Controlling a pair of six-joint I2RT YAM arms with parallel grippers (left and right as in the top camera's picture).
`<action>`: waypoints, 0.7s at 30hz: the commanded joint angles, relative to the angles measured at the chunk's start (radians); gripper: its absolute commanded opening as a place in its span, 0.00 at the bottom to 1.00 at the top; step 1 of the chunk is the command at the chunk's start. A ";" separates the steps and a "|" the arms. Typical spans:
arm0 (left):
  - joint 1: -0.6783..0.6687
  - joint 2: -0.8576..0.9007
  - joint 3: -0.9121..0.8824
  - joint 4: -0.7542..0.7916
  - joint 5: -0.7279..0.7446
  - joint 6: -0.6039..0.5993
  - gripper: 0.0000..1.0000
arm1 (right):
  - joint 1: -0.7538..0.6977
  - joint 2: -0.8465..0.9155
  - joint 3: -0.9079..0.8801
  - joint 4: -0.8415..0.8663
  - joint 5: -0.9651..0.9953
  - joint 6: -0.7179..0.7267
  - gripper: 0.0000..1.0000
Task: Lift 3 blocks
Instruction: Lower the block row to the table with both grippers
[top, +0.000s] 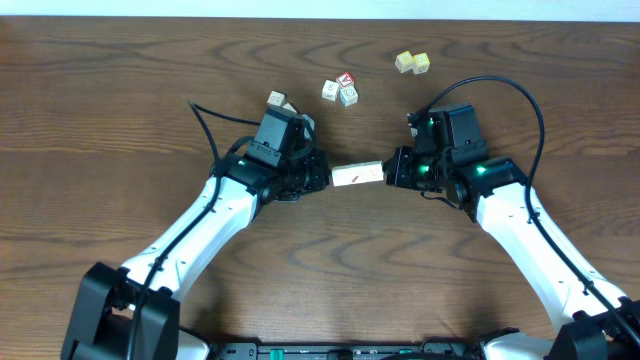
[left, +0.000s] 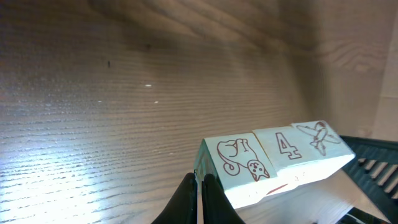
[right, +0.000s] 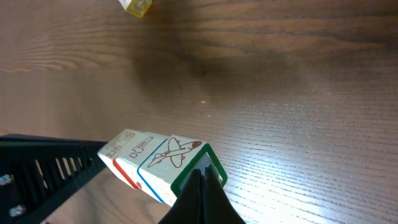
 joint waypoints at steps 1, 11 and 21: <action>-0.058 0.006 0.032 0.034 0.166 -0.016 0.07 | 0.064 0.048 0.008 0.011 -0.204 0.018 0.01; -0.058 0.017 0.031 0.033 0.133 -0.016 0.07 | 0.067 0.124 0.008 0.034 -0.204 0.018 0.01; -0.059 0.129 0.031 0.036 0.134 -0.016 0.07 | 0.074 0.136 0.008 0.050 -0.204 0.018 0.01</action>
